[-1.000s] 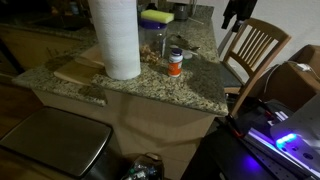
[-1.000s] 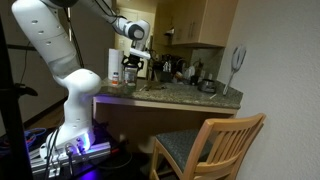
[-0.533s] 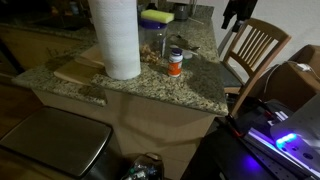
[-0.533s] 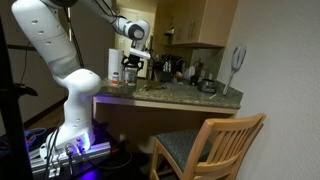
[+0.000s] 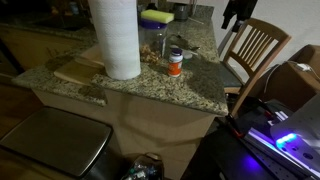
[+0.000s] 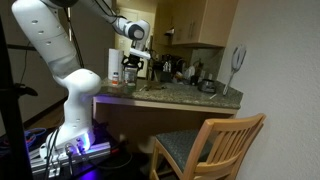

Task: Move the green object backwards

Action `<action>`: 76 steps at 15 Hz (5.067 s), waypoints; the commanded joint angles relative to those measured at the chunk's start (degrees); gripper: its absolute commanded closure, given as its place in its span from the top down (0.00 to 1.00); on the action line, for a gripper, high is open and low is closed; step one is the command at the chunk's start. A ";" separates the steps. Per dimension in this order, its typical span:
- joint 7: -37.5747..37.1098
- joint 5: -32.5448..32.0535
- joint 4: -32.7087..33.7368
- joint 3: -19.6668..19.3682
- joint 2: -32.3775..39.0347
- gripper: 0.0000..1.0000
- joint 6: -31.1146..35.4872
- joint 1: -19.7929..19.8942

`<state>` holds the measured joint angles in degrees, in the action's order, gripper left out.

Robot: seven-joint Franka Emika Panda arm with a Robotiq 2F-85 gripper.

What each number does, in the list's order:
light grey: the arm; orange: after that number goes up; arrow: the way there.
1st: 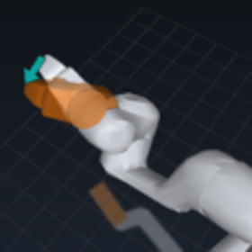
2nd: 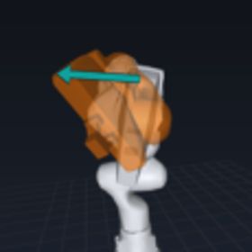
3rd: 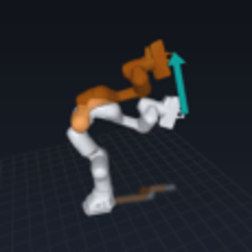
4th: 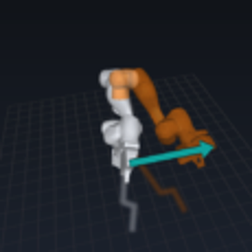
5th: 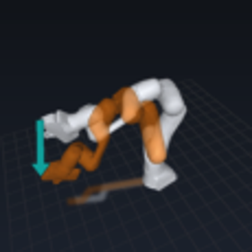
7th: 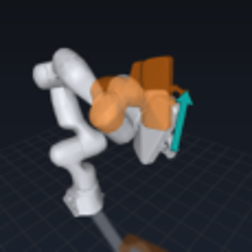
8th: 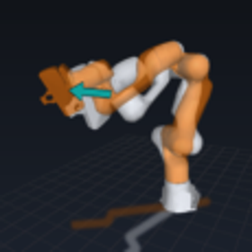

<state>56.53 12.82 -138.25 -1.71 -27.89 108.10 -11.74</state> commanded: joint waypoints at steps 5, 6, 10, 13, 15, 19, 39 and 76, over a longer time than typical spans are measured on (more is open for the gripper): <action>-4.64 -1.26 -3.40 2.81 -0.79 1.00 5.87 0.55; -7.11 -2.01 -5.67 4.88 -1.43 1.00 10.96 -0.03; -19.32 -7.31 -12.61 12.14 -1.36 1.00 27.45 -2.03; -24.53 -9.09 -11.68 10.62 0.12 1.00 27.08 -4.58; -25.97 -9.62 -12.16 10.42 0.13 1.00 27.39 -5.48; -28.80 -6.32 -11.26 8.38 3.93 1.00 31.41 -6.11; -28.82 3.54 -10.01 5.28 11.21 1.00 35.98 -9.37; -80.52 -1.66 3.15 16.70 3.76 1.00 24.68 -2.65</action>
<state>-16.34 15.11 -138.61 11.61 -20.61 139.39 -18.15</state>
